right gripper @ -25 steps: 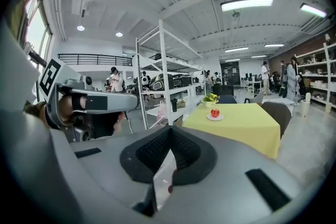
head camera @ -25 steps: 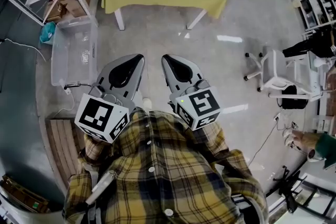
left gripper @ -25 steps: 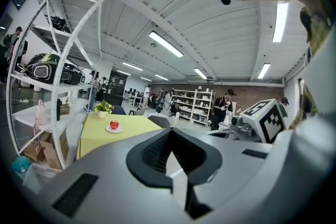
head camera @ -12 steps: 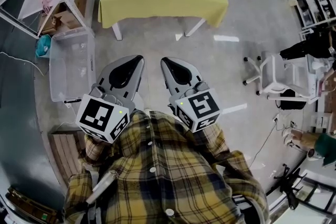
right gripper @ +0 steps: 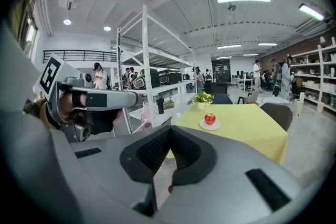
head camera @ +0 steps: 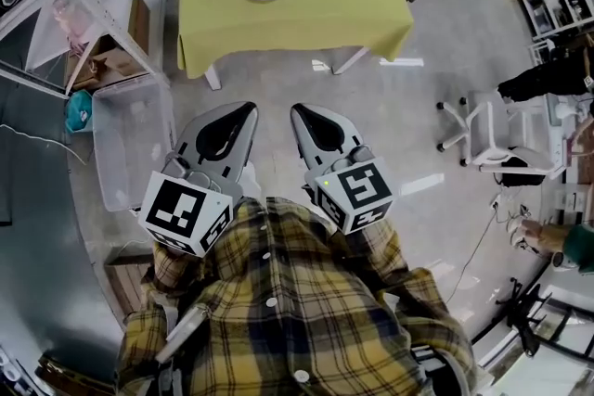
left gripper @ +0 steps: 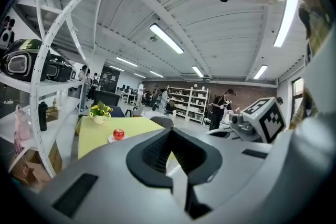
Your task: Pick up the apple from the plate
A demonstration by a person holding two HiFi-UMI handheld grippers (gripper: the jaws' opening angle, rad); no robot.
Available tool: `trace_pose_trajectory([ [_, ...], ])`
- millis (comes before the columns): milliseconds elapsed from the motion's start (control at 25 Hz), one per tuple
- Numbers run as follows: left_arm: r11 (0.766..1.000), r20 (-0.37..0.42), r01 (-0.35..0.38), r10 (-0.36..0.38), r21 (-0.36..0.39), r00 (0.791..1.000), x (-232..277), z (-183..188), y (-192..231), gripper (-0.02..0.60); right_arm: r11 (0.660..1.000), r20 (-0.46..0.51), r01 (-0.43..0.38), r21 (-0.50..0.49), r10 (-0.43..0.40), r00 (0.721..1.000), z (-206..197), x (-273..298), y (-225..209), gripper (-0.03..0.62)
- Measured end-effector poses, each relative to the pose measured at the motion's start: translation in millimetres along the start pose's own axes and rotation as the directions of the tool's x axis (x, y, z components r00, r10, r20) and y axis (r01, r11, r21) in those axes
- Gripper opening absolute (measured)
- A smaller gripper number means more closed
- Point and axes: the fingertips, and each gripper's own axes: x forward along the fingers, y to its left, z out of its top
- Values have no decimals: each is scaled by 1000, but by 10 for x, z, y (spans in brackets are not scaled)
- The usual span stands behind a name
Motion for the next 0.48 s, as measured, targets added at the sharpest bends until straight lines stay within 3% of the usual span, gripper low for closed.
trace_pose_trajectory([
  [200,999,-28,23,-24,-24,999,92,-39,324,-2,998,-32,51,23,-50,998,-1,230,-79,-3],
  [480,997,-65,26,-31,-69,997,241,-183,555,-2,997,-100,62,54,-57,993,-180,457,-162,-3],
])
